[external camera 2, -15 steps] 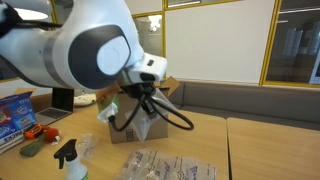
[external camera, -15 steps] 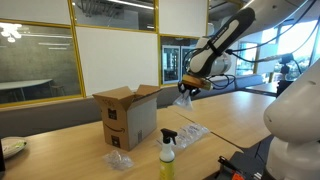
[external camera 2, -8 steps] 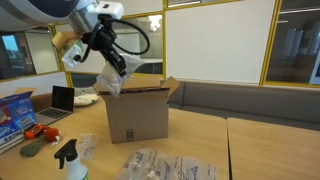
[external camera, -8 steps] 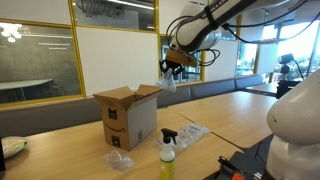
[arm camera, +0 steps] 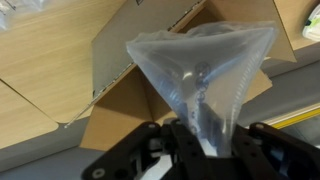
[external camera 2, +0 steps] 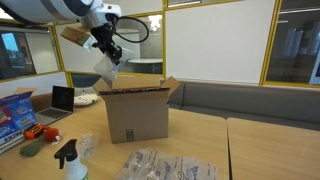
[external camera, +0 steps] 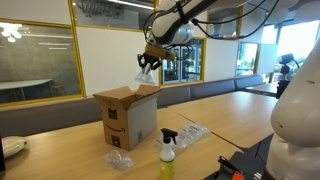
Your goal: Put the plastics and the bottle in the box respectively
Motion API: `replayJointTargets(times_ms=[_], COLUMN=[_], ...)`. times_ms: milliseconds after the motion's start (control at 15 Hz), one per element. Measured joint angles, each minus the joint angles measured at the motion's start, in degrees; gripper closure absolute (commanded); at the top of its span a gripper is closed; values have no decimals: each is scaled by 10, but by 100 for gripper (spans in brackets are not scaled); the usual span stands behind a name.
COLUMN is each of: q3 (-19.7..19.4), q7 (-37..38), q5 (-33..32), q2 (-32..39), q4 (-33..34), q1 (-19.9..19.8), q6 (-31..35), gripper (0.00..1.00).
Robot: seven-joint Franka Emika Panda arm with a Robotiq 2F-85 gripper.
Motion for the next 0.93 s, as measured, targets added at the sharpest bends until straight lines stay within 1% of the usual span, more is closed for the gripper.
replayJointTargets(times_ms=[267, 533, 733, 800, 867, 933], q3=[-18, -45, -59, -62, -64, -65], q7=[-58, -136, -187, -199, -207, -213], q5=[20, 77, 124, 135, 144, 154], q2=[109, 214, 285, 307, 327, 345], q4=[98, 192, 265, 290, 314, 338], q1=[11, 16, 14, 12, 9, 7], q6=[-1, -18, -53, -69, -85, -103], gripper=[85, 85, 85, 69, 56, 51])
